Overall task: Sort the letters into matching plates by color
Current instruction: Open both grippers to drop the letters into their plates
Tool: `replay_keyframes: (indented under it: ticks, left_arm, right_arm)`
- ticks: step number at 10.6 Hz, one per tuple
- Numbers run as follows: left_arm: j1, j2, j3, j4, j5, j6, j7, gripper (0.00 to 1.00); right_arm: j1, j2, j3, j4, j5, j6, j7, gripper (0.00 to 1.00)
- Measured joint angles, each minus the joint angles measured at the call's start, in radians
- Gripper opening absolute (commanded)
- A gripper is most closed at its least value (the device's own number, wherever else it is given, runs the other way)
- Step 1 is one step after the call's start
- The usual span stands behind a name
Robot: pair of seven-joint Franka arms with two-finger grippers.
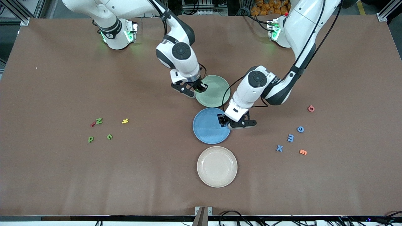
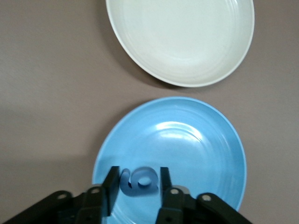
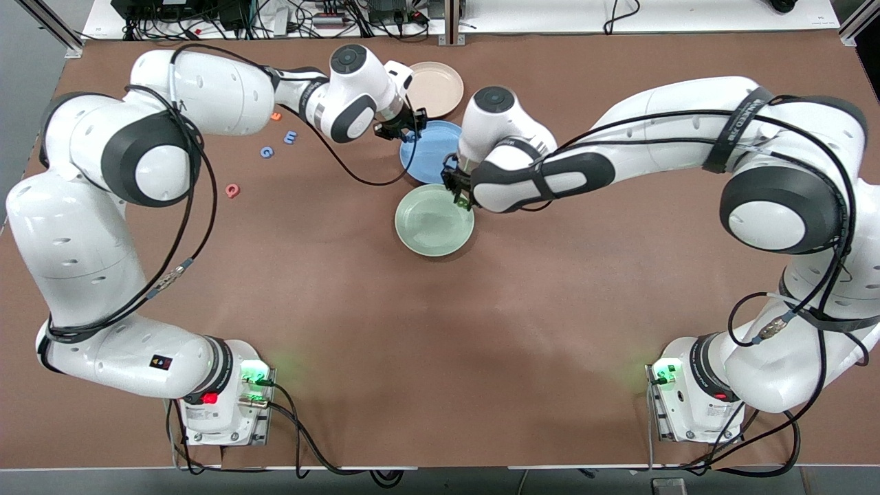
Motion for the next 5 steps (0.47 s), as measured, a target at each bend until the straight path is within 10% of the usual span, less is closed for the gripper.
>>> replay_keyframes:
  ticks: [1, 5]
  left_arm:
    - [-0.013, 0.009, 0.001, 0.007, 0.0, 0.0, -0.012, 1.0]
    - [-0.021, 0.022, 0.02, 0.014, 0.0, -0.002, -0.02, 1.0]
  right_arm:
    - [0.011, 0.015, 0.007, 0.01, -0.02, 0.0, 0.029, 0.39]
    - [0.022, 0.042, 0.017, 0.028, -0.028, 0.0, 0.045, 0.72]
